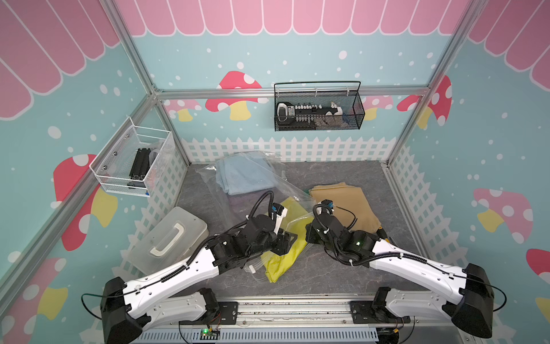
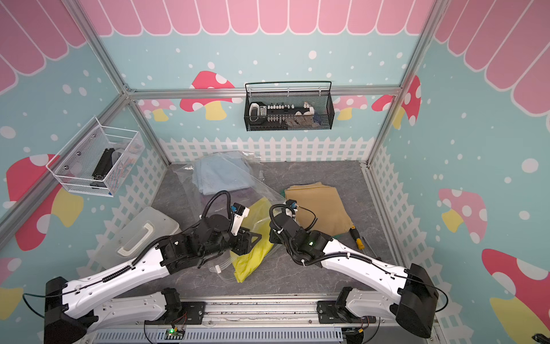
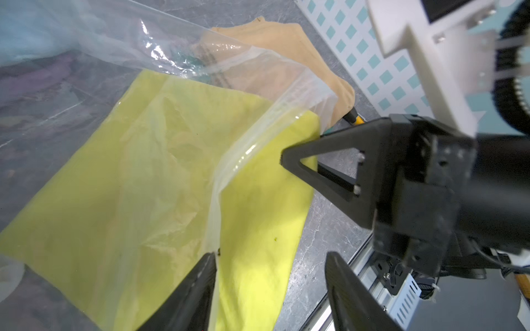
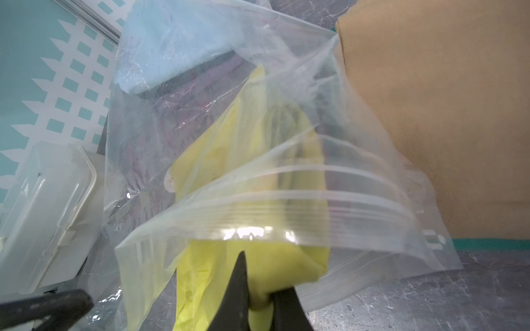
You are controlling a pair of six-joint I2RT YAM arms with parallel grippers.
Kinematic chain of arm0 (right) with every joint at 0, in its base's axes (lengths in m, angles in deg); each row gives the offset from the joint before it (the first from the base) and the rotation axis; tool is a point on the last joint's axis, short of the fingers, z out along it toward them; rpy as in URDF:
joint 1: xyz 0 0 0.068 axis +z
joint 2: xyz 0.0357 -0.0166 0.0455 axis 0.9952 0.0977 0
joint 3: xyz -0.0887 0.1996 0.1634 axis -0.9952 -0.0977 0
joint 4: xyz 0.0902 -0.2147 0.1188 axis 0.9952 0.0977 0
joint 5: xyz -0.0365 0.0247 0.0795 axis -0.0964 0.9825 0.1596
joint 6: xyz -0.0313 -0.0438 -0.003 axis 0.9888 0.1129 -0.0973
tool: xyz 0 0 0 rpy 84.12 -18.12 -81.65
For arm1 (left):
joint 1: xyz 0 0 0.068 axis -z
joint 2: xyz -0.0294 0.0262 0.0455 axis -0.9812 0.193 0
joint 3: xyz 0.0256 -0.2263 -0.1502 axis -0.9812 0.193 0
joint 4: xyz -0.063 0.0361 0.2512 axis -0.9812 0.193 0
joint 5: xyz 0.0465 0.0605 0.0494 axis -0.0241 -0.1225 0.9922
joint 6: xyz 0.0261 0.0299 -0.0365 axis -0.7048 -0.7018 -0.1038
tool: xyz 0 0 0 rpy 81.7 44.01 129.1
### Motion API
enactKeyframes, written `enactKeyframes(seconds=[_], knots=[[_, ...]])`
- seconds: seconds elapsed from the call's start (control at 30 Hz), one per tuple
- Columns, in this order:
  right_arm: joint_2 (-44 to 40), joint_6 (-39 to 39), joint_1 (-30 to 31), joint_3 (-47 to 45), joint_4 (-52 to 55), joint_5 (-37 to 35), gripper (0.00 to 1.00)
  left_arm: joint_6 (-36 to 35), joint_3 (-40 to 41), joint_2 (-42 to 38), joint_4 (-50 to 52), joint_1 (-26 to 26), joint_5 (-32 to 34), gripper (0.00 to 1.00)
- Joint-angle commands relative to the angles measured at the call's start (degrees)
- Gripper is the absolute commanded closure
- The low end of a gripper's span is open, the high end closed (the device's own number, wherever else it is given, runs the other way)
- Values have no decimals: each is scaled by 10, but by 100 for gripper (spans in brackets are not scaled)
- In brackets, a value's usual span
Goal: Take the trousers out of the vacuum bag
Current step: Take out the trousers from the vacuum bag.
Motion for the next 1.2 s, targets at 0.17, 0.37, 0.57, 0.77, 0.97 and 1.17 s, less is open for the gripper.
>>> enactKeyframes(seconds=[0.17,0.37,0.57,0.77,0.97,1.17], knots=[[-19,24,-7,78,31,-21,96,36,46,-41,32,126,134,13],[-28,33,-16,96,42,-16,96,64,44,37,26,207,227,10],[-38,37,-24,100,48,-9,96,123,48,105,43,229,295,9],[-44,35,-30,90,46,-4,96,145,55,125,56,234,317,9],[-44,34,-37,88,44,4,96,166,66,148,57,235,314,14],[-43,34,-42,86,40,11,96,174,71,170,57,235,312,17]])
